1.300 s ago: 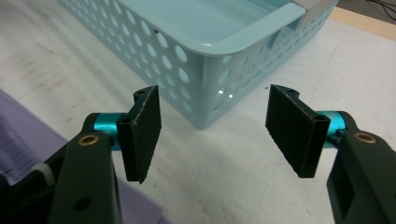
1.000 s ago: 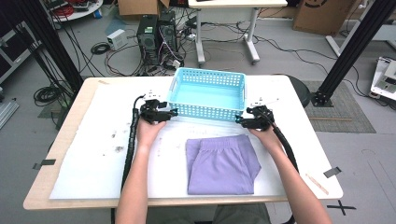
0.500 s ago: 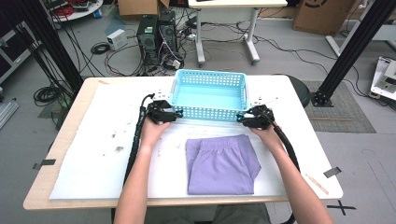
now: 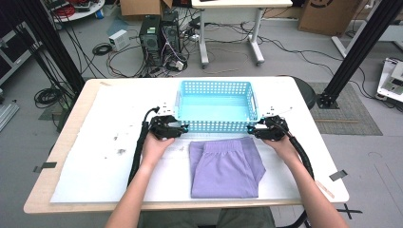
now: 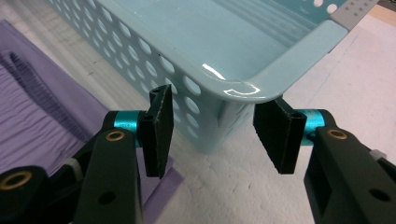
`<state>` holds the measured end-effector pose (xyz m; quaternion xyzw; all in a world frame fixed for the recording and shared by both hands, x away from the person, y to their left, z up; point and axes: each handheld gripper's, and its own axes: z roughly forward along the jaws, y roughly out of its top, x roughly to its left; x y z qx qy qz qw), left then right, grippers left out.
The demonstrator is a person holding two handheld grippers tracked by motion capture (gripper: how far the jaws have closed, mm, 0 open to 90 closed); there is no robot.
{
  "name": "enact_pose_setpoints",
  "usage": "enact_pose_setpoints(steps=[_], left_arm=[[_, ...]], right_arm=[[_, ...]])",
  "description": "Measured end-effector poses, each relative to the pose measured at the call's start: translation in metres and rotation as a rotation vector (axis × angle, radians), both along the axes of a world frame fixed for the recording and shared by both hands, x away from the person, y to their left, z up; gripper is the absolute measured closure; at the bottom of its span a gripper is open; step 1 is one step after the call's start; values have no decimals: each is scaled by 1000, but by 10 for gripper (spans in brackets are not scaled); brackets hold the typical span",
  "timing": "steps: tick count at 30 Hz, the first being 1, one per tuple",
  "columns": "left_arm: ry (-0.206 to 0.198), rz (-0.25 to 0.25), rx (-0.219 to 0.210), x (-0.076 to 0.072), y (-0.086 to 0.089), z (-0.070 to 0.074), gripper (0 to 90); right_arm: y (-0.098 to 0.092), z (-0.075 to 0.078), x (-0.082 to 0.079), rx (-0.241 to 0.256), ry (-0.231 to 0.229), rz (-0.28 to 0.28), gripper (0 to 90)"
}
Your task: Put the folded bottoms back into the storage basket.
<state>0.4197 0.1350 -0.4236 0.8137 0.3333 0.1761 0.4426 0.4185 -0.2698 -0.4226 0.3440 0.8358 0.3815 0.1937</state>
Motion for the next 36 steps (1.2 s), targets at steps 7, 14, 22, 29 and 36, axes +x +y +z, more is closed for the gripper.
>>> enact_pose_setpoints(steps=[7, 14, 22, 29, 36], left_arm=[[8, -1, 4, -7, -6, 0, 423], [3, -7, 8, -12, -12, -1, 423], [-10, 10, 2, -16, -13, -2, 426], [-32, 23, 18, -17, -9, -1, 383], [-54, 30, -17, -29, 12, 5, 318]], right_arm=[[-5, -1, -7, 0, 3, -6, 497], [-11, -1, -14, 6, -2, -12, 497], [-12, -2, -14, 14, -13, -16, 496], [-15, -4, -16, 50, -4, -30, 446], [-33, 1, -27, 114, 3, -71, 345]])
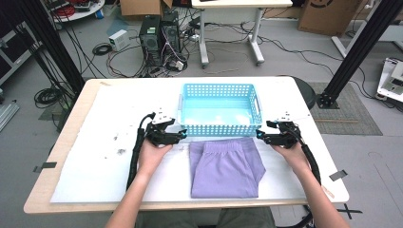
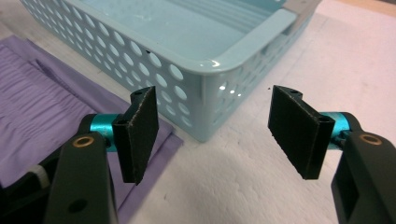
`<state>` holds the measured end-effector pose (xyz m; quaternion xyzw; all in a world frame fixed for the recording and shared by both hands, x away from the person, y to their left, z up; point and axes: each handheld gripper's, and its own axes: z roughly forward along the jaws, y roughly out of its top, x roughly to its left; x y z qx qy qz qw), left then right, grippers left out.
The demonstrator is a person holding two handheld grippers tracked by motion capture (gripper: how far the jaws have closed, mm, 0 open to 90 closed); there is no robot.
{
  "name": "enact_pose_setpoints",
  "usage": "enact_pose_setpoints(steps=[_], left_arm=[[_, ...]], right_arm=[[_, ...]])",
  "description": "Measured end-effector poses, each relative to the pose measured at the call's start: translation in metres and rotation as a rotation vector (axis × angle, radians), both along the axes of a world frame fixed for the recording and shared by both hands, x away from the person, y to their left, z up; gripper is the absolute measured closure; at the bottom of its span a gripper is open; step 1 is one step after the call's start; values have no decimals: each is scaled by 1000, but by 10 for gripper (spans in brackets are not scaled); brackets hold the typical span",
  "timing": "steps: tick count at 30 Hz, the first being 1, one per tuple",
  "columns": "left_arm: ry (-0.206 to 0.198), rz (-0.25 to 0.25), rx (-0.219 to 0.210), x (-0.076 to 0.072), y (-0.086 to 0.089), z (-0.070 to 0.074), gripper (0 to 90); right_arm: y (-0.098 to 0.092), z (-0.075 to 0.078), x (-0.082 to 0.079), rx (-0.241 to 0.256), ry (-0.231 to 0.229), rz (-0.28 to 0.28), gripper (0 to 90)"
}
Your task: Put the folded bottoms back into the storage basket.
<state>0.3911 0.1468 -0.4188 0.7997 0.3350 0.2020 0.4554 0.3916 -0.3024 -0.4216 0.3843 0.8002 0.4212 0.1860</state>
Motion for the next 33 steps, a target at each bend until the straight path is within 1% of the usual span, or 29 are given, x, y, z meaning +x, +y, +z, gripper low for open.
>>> enact_pose_setpoints(steps=[1, 2, 3, 4, 5, 6, 7, 8, 10, 11, 12, 13, 14, 16, 18, 19, 20, 21, 22, 23, 24, 25, 26, 27, 28, 30, 31, 32, 33], left_arm=[[-4, 0, -12, -3, 4, 0, 313], [-14, -1, -24, -6, 9, 1, 312], [-30, 5, -44, -11, 13, 0, 312], [-42, 4, -51, -14, 16, 0, 312], [-63, 13, -60, -20, 21, 0, 312], [-73, 20, -57, -26, 24, 0, 312], [-85, 31, -56, -31, 28, 0, 312], [-94, 31, -57, -36, 31, -1, 312], [-106, 41, -73, -45, 38, -3, 312], [-110, 39, -83, -48, 42, -4, 312], [-118, 42, -97, -50, 46, -5, 312], [-118, 48, -105, -51, 50, -7, 312], [-115, 56, -115, -52, 54, -8, 312], [-130, 65, -132, -54, 62, -11, 318], [-160, 79, -137, -55, 70, -13, 318], [-167, 84, -143, -56, 73, -13, 318], [-162, 91, -157, -56, 76, -14, 318], [-151, 94, -177, -56, 80, -14, 318], [-147, 95, -195, -56, 82, -14, 315], [-143, 98, -223, -56, 85, -14, 303], [-142, 100, -240, -56, 86, -13, 294], [-136, 97, -254, -56, 87, -13, 289], [-137, 96, -260, -56, 86, -12, 285], [-138, 92, -250, -56, 86, -12, 280], [-140, 94, -240, -56, 84, -12, 274], [-135, 94, -207, -55, 80, -12, 236], [-129, 90, -197, -54, 78, -12, 233], [-124, 85, -195, -54, 77, -12, 233], [-118, 83, -198, -54, 75, -11, 234]], right_arm=[[-2, 1, -3, 9, -6, -9, 346], [-5, 2, -6, 19, -23, -10, 349], [-8, 3, -10, 35, -27, -19, 363], [-12, 3, -14, 53, -37, -25, 386], [-14, 3, -16, 65, -46, -30, 412], [-19, 4, -20, 94, -53, -39, 411], [-23, 5, -23, 123, -47, -51, 408], [-27, 5, -26, 151, -48, -53, 417], [-34, 6, -30, 194, -45, -63, 428], [-37, 5, -32, 197, -57, -61, 431], [-39, 4, -33, 193, -71, -72, 434], [-40, 3, -34, 184, -89, -78, 433], [-41, 2, -34, 177, -98, -77, 429], [-43, -1, -32, 201, -93, -72, 388], [-44, -3, -29, 222, -89, -62, 367], [-45, -3, -29, 223, -87, -72, 347], [-45, -4, -28, 221, -92, -80, 340], [-45, -5, -28, 213, -98, -81, 317], [-45, -5, -27, 201, -89, -88, 304], [-45, -5, -27, 191, -86, -90, 303], [-43, -5, -27, 184, -70, -88, 284], [-42, -4, -26, 180, -56, -93, 243], [-41, -3, -26, 178, -34, -97, 215], [-40, -3, -26, 179, -16, -98, 214], [-38, -1, -25, 172, -12, -88, 214], [-34, 1, -28, 130, -42, -78, 214], [-31, 2, -30, 111, -60, -72, 214], [-29, 3, -31, 95, -76, -63, 214], [-27, 4, -32, 84, -81, -56, 214]])
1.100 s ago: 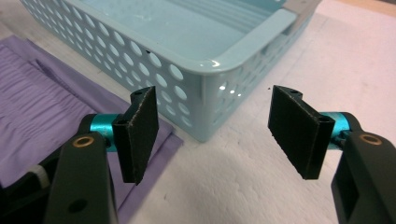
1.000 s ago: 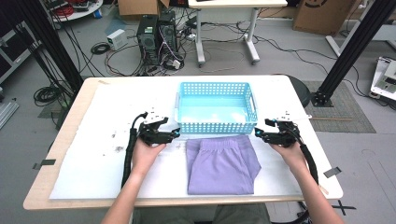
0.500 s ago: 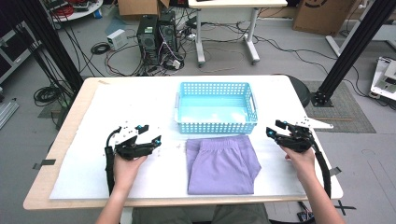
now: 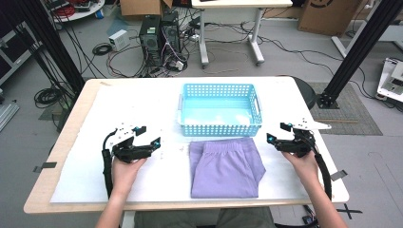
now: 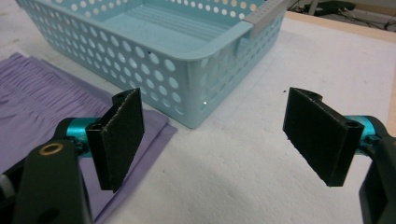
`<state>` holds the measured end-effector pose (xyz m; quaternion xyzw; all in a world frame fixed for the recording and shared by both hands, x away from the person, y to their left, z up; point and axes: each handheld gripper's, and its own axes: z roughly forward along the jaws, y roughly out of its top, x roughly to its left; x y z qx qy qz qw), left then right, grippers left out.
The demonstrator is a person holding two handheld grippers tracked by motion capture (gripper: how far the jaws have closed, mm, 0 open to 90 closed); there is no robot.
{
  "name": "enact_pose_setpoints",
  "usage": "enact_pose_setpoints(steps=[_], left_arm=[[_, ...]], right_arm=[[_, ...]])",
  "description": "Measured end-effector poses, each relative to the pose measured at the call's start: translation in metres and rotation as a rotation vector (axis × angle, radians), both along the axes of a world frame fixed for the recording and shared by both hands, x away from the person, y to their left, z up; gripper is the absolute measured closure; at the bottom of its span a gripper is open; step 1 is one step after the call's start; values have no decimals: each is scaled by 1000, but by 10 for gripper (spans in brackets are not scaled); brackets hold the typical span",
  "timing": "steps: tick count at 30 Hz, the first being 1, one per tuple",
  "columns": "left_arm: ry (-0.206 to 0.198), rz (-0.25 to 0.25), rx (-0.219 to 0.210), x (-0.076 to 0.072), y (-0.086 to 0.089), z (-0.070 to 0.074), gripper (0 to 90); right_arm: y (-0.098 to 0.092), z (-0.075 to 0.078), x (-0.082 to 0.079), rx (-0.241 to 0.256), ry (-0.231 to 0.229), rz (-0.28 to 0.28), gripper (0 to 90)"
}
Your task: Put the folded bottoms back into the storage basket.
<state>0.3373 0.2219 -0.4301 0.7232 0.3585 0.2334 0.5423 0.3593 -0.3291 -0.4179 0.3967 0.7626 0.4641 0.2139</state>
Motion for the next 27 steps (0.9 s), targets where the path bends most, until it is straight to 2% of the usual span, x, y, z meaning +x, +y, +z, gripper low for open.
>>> enact_pose_setpoints(steps=[4, 8, 13, 17, 20, 23, 25, 27], left_arm=[[8, -18, -20, 1, -4, 2, 233], [6, -13, 3, 1, -8, 3, 233], [24, -9, 7, 3, -13, 3, 243], [34, -9, 11, 3, -14, 4, 243], [40, -14, 18, 0, -16, 6, 243], [53, -38, 3, -6, -22, 11, 243], [71, -56, -10, -11, -27, 13, 243], [95, -78, -11, -18, -33, 14, 243]], right_arm=[[5, 0, 1, -24, 7, 21, 214], [6, 2, -2, -17, -1, 20, 214], [4, 6, -6, -8, -27, 8, 214], [4, 10, -9, -8, -31, -12, 215], [5, 11, -12, 5, -31, -22, 215], [7, 12, -21, -3, -40, -22, 218], [8, 12, -28, -12, -45, -31, 218], [6, 12, -36, 6, -44, -31, 218]])
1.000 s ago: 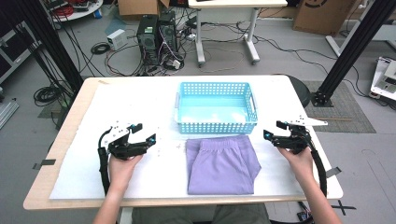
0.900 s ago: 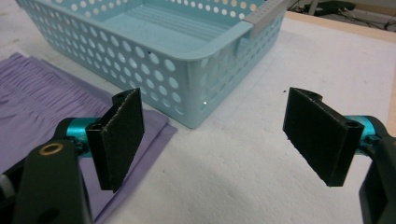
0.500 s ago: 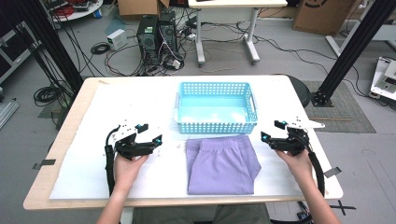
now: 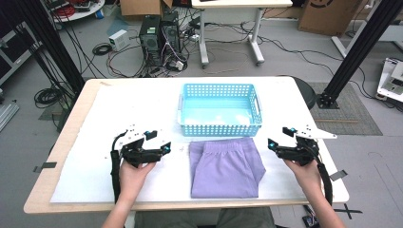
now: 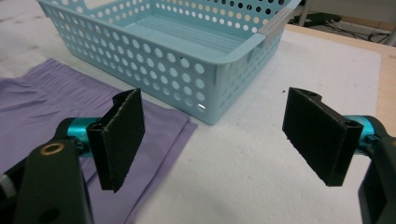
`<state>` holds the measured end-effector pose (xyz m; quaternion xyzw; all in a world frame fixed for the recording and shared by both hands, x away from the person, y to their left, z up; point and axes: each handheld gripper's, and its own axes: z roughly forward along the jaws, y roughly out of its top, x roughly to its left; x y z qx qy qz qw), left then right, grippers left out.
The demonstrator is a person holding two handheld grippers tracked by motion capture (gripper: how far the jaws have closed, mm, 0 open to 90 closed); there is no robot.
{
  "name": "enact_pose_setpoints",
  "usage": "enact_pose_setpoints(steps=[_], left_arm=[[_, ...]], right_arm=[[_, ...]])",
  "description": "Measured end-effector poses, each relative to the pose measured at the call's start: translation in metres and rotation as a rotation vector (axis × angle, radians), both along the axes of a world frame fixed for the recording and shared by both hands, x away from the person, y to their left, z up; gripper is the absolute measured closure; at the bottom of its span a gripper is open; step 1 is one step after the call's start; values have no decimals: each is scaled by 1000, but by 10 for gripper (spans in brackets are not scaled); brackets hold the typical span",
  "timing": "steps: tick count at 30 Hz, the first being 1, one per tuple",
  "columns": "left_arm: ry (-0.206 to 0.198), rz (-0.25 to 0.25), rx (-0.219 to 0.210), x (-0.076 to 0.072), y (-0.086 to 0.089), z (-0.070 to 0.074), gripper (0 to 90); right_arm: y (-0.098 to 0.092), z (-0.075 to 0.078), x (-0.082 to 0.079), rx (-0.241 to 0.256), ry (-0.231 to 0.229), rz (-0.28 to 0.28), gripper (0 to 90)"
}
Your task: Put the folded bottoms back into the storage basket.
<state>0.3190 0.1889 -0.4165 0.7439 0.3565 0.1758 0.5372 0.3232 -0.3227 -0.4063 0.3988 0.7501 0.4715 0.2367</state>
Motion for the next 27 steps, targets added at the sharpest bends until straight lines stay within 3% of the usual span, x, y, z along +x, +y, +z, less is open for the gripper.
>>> enact_pose_setpoints(steps=[6, 8, 11, 14, 16, 19, 22, 24, 27], left_arm=[[1, -50, 9, -23, -20, 0, 285], [28, -73, 5, -29, -29, -2, 290], [53, -103, 27, -36, -41, -5, 300], [68, -117, 35, -43, -51, -7, 300], [70, -114, 53, -48, -58, -8, 300], [96, -121, 56, -49, -67, -11, 300], [121, -115, 64, -49, -74, -15, 300], [129, -94, 91, -49, -76, -17, 300], [161, -77, 93, -49, -78, -20, 300]], right_arm=[[-1, -4, -19, 42, 20, 6, 218], [2, -7, -26, 46, 35, 18, 218], [11, -13, -36, 10, 19, 7, 218], [24, -18, -47, -47, -9, -41, 218], [34, -22, -54, -89, -42, -83, 291], [41, -25, -53, -55, 30, 2, 352], [45, -30, -50, -19, 125, 66, 338], [46, -33, -47, 3, 197, 101, 297], [46, -34, -45, -4, 231, 70, 260]])
